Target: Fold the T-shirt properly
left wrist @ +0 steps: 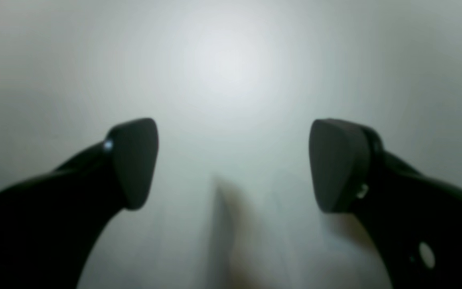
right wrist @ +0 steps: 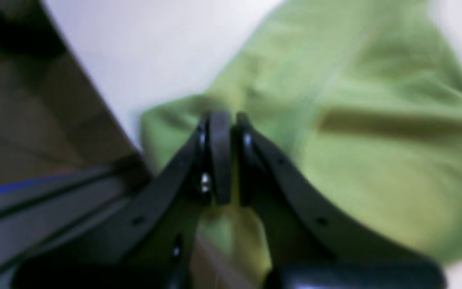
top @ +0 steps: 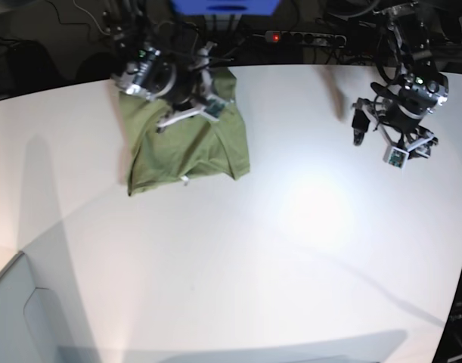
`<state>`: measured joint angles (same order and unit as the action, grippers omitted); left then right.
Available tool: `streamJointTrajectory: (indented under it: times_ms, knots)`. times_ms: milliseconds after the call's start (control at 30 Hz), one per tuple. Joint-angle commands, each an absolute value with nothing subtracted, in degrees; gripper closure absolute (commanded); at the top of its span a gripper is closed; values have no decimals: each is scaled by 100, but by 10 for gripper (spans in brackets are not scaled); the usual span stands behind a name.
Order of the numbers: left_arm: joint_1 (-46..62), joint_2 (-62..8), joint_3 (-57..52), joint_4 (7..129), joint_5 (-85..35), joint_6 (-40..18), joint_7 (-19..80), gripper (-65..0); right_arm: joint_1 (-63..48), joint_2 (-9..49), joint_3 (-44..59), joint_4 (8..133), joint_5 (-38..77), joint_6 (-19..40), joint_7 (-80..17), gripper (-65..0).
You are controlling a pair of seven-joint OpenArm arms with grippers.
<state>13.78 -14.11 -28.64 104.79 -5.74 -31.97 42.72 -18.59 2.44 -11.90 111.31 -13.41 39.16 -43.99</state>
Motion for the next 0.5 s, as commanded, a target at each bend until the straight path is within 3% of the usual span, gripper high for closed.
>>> streamJointTrajectory:
  times_ms: [0,100,267,467]
  knots:
    - [1367,-1481,-2897,10571,-611,-3169,4180,-568,-1868,251,-1051,11538,-1262,4000,-4268,-1]
    - [1367,-1473,-2897,10571,-611,-3169,4189,-568,-2035,242,-479,12145,-1262,4000,-4268,-1]
    - [1367,-1367,-2888,10589,-620,-3178,4171,-568,-2105,251,549,11916,-1262,4000,-4268,-1]
    - [1323,-1182,-2888,10571,-655,-3187,4215,-566,-2229,242,1103,11741,-1262,4000,-4233,-1]
